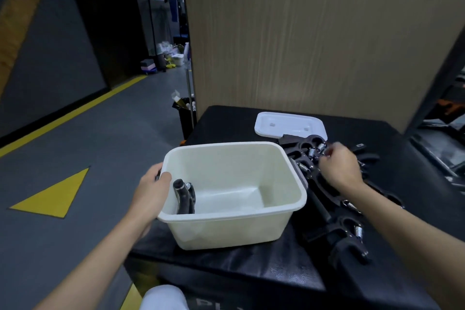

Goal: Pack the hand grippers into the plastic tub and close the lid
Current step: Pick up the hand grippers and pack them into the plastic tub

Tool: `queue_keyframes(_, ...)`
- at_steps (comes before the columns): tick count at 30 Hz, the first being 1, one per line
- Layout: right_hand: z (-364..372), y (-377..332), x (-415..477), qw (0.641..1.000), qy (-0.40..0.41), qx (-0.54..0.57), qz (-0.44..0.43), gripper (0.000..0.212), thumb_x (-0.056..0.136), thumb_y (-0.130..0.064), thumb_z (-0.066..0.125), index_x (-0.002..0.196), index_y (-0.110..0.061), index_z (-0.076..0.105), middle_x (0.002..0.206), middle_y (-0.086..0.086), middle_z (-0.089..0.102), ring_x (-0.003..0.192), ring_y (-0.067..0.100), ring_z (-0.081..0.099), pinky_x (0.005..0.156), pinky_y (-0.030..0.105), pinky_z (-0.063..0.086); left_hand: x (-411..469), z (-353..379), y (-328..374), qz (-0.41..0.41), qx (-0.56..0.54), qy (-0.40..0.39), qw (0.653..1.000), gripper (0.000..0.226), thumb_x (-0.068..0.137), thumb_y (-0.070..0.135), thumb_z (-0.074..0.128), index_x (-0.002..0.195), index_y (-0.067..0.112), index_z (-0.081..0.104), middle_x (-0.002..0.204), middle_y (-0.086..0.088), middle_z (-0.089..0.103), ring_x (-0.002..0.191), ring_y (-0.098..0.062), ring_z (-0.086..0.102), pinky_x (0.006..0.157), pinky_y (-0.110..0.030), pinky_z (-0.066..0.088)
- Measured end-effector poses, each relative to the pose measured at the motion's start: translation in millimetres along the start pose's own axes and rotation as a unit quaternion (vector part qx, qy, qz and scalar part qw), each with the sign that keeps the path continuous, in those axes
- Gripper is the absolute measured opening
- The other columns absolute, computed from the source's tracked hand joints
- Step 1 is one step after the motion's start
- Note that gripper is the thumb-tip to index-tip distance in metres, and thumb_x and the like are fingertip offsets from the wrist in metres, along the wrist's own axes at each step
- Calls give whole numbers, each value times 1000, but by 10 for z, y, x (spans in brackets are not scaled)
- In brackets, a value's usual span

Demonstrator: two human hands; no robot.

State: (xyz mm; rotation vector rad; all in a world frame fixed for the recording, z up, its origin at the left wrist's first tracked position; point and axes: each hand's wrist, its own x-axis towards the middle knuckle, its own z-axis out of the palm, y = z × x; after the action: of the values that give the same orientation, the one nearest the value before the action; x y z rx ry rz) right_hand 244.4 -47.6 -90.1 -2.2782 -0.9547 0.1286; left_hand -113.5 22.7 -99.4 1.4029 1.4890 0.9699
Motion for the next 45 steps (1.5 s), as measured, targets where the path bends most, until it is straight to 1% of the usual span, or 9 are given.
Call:
queue_keyframes(3, 149, 435, 124, 975, -170, -143, 25, 25, 75, -30, 63, 92, -13, 60, 103, 14, 67, 100, 34, 63, 84, 35, 50, -13, 33, 11, 0, 5, 7, 1000, 32, 94, 20, 42, 118, 30, 61, 107, 8, 67, 96, -18, 62, 73, -34, 48)
queue_keyframes(5, 256, 543, 132, 970, -203, -137, 4, 21, 77, -31, 68, 89, -14, 61, 97, 11, 67, 96, 31, 64, 77, 31, 48, -17, 52, 15, 0, 6, 6, 1000, 32, 94, 20, 43, 118, 30, 61, 107, 7, 67, 97, -20, 63, 74, -35, 49)
queue_keyframes(10, 299, 554, 44, 974, -141, -175, -32, 15, 86, -36, 65, 81, -23, 59, 94, 4, 67, 103, 30, 61, 86, 39, 43, -27, 49, 13, -5, 17, 5, 1000, 32, 93, 22, 43, 118, 32, 61, 109, 10, 66, 101, -20, 61, 90, -42, 50)
queue_keyframes(15, 166, 508, 94, 968, -33, -223, -110, 16, 91, -33, 58, 79, -23, 54, 94, 5, 71, 99, 30, 62, 84, 38, 29, -31, 47, 25, -6, 15, 3, 1000, 31, 94, 21, 43, 118, 31, 60, 107, 11, 66, 101, -19, 61, 88, -42, 50)
queue_keyframes(24, -508, -207, 134, 991, 71, 10, -117, 27, 88, -38, 65, 88, -12, 59, 79, 3, 64, 78, 27, 61, 63, 32, 40, -81, 65, 55, -9, -12, 1, 1000, 29, 96, 19, 42, 115, 32, 59, 103, 13, 64, 94, -10, 59, 75, -33, 46)
queue_keyframes(29, -500, -894, -229, 958, -114, 178, -195, 12, 95, -20, 59, 103, -11, 59, 89, 1, 64, 55, 12, 63, 54, 29, 50, -107, 51, 69, -11, -16, -3, 1000, 29, 96, 21, 42, 115, 33, 59, 103, 14, 65, 93, -10, 59, 73, -32, 45)
queue_keyframes(34, -41, -1307, -640, 933, -290, 95, -194, 8, 90, -4, 57, 93, -3, 65, 74, 11, 67, 59, 18, 70, 59, 27, 58, -118, 17, 73, -7, -15, -6, 1000, 29, 96, 19, 42, 114, 33, 59, 98, 15, 65, 89, -7, 59, 67, -27, 43)
queue_keyframes(39, 446, -1479, -843, 910, -379, -80, -149, 14, 80, -1, 43, 86, -5, 56, 61, 11, 67, 63, 28, 74, 73, 35, 61, -66, 10, 43, -7, -10, -11, 1000, 30, 95, 21, 42, 117, 35, 58, 96, 14, 66, 89, -12, 61, 73, -31, 46)
queue_keyframes(45, 802, -1617, -1003, 885, -423, -151, -127, 14, 86, 1, 35, 86, -7, 46, 69, 10, 58, 64, 34, 68, 69, 34, 57, -53, 7, 29, -11, 4, -19, 1000, 32, 94, 22, 41, 115, 40, 55, 89, 8, 67, 84, -19, 64, 76, -35, 50)
